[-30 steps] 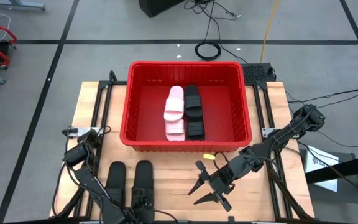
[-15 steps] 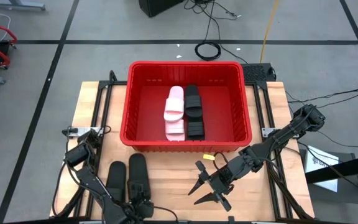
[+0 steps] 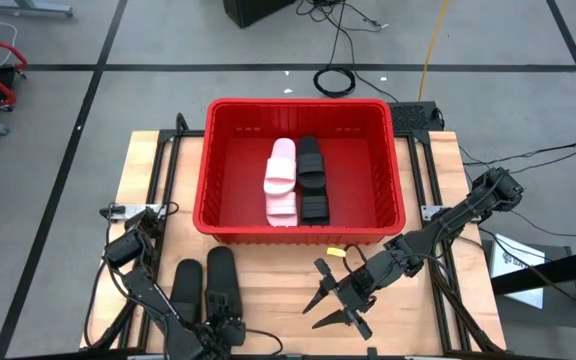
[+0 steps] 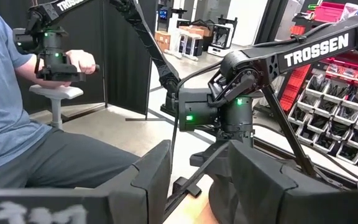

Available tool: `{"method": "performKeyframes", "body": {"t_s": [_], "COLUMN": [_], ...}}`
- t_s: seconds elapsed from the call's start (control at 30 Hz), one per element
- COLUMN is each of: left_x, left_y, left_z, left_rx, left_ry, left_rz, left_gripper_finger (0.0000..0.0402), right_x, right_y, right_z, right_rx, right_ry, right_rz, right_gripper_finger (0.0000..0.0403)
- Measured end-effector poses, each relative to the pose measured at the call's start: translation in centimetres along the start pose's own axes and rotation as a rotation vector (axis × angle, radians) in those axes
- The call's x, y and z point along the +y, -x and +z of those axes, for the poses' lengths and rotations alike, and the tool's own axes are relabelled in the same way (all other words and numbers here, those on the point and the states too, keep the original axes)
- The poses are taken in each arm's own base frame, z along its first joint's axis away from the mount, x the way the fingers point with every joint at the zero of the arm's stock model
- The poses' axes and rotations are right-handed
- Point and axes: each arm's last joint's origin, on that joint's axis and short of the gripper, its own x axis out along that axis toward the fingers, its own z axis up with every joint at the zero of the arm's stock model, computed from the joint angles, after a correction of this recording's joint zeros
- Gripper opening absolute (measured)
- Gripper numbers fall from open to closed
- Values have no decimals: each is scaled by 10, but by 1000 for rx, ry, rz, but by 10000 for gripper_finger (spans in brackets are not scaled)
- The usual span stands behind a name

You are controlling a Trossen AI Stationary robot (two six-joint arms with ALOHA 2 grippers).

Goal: Pick and place slides into bin
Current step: Put the black slide into the red bin

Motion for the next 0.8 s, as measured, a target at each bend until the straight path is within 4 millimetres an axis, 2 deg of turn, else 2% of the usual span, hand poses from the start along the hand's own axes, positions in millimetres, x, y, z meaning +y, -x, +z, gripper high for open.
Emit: {"method": "performKeyframes", "body": {"t_s": [0.43, 0.8], "left_x": [6, 13], "left_y": [-19, -21], "left_z": [-15, -14], "left_rx": [44, 67], "left_ry": [9, 154], "left_rz": [92, 135], "left_gripper_finger": [232, 232], "right_x": [0, 0], "right_y": [0, 0], "right_z": [0, -1], "right_rx": [4, 8], "right_ry": [0, -1], "right_rz": [0, 1], "right_gripper_finger": [153, 153]}}
